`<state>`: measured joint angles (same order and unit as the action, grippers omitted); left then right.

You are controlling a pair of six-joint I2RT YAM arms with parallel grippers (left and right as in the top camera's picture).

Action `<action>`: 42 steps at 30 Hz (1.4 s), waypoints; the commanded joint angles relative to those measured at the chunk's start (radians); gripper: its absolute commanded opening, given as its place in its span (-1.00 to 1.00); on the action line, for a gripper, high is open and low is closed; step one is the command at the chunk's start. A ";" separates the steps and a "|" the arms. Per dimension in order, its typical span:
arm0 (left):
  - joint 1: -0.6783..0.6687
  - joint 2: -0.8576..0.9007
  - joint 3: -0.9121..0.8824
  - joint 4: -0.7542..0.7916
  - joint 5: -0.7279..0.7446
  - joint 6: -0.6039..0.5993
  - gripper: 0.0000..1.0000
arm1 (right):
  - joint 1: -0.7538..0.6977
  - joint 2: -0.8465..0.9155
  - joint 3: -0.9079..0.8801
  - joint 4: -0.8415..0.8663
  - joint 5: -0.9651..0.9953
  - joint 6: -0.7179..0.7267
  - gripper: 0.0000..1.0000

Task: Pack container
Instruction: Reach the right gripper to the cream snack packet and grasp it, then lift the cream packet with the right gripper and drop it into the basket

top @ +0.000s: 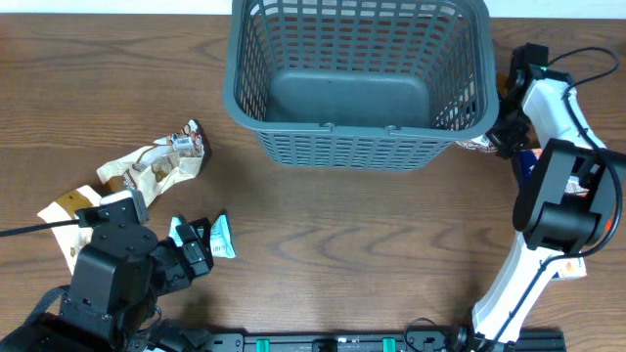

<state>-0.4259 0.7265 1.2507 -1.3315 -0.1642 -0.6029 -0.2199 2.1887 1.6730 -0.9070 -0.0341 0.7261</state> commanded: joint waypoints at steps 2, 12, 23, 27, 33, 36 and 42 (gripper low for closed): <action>0.006 0.004 0.006 -0.004 -0.008 -0.009 0.97 | 0.008 0.006 -0.010 0.007 0.000 -0.022 0.99; 0.006 0.004 0.006 -0.013 -0.008 -0.010 0.97 | 0.008 0.006 -0.019 0.020 0.000 -0.036 0.99; 0.006 0.004 0.006 -0.023 -0.008 -0.009 0.97 | 0.009 0.006 -0.052 0.044 0.000 -0.047 0.98; 0.006 0.004 0.006 -0.023 -0.008 -0.009 0.97 | 0.008 0.006 -0.052 0.045 0.000 -0.047 0.89; 0.006 0.004 0.006 -0.023 -0.008 -0.009 0.97 | 0.008 0.006 -0.052 0.046 0.000 -0.047 -0.94; 0.006 0.004 0.006 -0.023 -0.008 -0.009 0.97 | 0.008 0.006 -0.052 0.050 0.000 -0.047 -0.97; 0.006 0.004 0.006 -0.023 -0.009 -0.009 0.97 | -0.009 0.000 -0.049 0.059 -0.001 -0.047 -0.97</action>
<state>-0.4259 0.7265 1.2507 -1.3506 -0.1642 -0.6029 -0.2203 2.1887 1.6321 -0.8455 -0.0490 0.6842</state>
